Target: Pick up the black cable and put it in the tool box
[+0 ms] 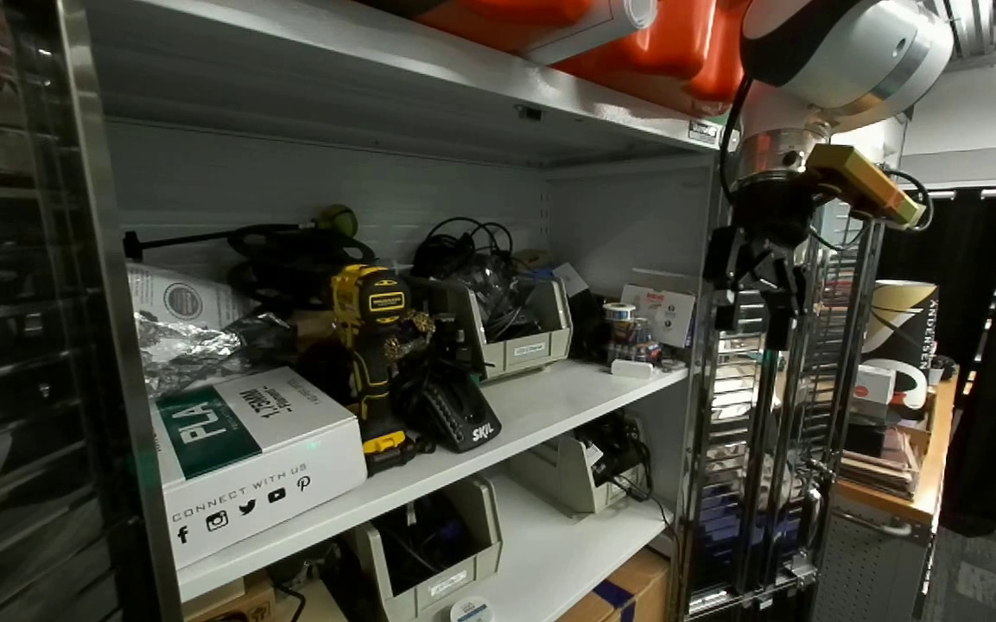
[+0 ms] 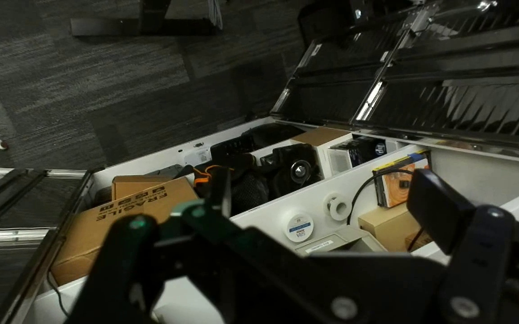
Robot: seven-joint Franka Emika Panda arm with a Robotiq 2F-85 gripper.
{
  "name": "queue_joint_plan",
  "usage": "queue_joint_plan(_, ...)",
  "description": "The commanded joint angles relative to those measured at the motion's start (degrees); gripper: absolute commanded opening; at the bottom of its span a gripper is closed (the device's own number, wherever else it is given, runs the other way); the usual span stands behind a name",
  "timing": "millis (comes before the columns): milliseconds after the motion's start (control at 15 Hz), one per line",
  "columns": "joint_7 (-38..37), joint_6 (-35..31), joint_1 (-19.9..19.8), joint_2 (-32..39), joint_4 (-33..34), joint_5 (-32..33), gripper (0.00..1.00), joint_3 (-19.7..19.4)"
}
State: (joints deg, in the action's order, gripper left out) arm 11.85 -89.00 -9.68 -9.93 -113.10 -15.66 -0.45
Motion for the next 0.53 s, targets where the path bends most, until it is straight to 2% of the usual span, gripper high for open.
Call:
queue_joint_plan(0,0.2,0.1,2.4,-0.1,0.1,0.4,1.00,-2.2)
queue_joint_plan(467,0.8,0.3,2.5,-0.1,0.1,0.5,1.00,-2.3)
